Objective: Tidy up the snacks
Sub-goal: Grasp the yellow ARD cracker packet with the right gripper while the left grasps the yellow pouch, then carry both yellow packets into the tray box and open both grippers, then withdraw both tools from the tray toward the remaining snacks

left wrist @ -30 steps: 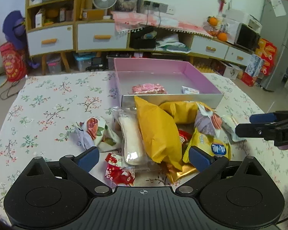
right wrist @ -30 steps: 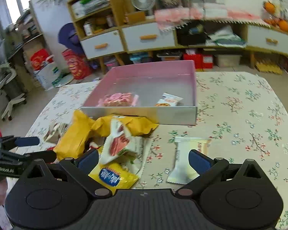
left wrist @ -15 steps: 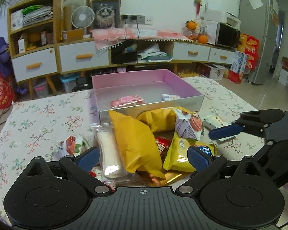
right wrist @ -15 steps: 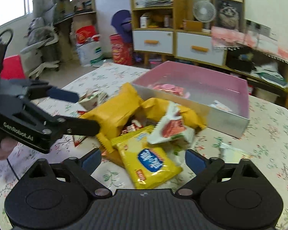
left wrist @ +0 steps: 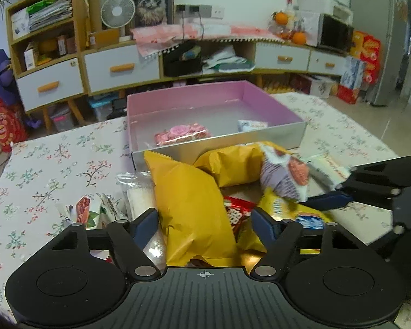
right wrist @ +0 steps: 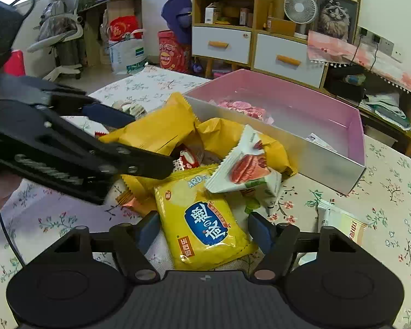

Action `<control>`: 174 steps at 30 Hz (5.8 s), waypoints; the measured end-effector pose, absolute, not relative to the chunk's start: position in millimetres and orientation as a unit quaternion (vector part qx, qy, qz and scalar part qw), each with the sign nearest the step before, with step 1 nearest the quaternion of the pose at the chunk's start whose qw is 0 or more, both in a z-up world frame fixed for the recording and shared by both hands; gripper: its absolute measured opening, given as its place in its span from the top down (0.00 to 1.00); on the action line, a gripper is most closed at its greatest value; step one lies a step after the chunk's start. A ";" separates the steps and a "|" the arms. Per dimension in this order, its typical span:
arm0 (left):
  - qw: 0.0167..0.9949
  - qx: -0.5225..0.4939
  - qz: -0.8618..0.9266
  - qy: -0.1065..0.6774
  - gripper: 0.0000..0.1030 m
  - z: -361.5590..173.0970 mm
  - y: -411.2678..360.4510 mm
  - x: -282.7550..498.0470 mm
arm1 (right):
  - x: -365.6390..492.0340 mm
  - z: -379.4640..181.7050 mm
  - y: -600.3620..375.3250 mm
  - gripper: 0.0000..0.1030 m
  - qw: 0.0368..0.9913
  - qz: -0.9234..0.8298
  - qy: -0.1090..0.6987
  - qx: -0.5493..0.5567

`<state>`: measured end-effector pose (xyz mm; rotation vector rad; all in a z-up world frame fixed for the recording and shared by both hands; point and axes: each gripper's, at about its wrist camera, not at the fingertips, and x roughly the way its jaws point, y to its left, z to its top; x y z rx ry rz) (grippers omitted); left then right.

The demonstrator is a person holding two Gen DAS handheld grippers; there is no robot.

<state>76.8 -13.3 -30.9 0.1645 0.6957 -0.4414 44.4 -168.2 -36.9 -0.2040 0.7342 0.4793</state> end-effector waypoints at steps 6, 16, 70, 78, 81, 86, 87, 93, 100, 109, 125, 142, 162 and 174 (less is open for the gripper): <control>0.915 0.088 -0.192 0.344 0.48 -28.4 -16.1 79.7 | 41.2 -34.5 -166.9 0.76 0.896 0.239 0.359 -0.108; 0.909 0.098 -0.190 0.358 0.56 -24.2 -15.4 76.9 | 40.1 -28.4 -162.7 0.77 0.890 0.233 0.373 -0.120; 0.914 -0.049 -0.200 0.349 0.62 43.6 2.6 100.8 | 103.5 32.7 -241.8 0.77 0.912 0.066 0.396 0.078; 0.920 -0.049 -0.172 0.349 0.62 44.2 -4.7 132.9 | 121.9 30.3 -258.7 0.77 0.910 0.053 0.388 0.139; 0.919 -0.048 -0.164 0.354 0.62 40.2 -8.8 151.4 | 128.1 30.1 -264.5 0.77 0.908 0.049 0.385 0.158; 0.918 -0.048 -0.153 0.362 0.62 32.5 -20.6 183.5 | 134.6 28.3 -265.5 0.77 0.908 0.048 0.378 0.174; 0.918 -0.050 -0.151 0.364 0.62 30.9 -23.4 190.9 | 136.4 27.0 -264.5 0.77 0.909 0.048 0.376 0.173; 0.917 -0.020 -0.128 0.376 0.62 28.3 -36.3 225.4 | 166.7 17.4 -259.2 0.77 0.909 0.040 0.382 0.165; 0.919 0.007 -0.110 0.379 0.62 17.4 -44.1 253.3 | 195.6 4.2 -260.3 0.77 0.907 0.040 0.378 0.184; 0.916 0.006 -0.096 0.389 0.61 -4.4 -50.9 275.8 | 202.8 -2.7 -259.0 0.79 0.907 0.065 0.364 0.203; 0.918 0.032 -0.112 0.379 0.21 1.1 -61.1 262.7 | 198.6 6.1 -262.5 0.55 0.907 0.049 0.366 0.201; 0.912 0.054 -0.133 0.383 0.09 27.2 -51.9 196.0 | 155.9 39.9 -256.7 0.30 0.911 0.027 0.369 0.182; 0.905 0.049 -0.121 0.405 0.03 15.7 -12.8 106.9 | 94.5 47.2 -222.0 0.24 0.921 0.025 0.378 0.094; 0.909 0.072 -0.130 0.389 0.02 -2.1 11.0 88.1 | 75.3 36.1 -205.1 0.24 0.923 0.053 0.380 0.029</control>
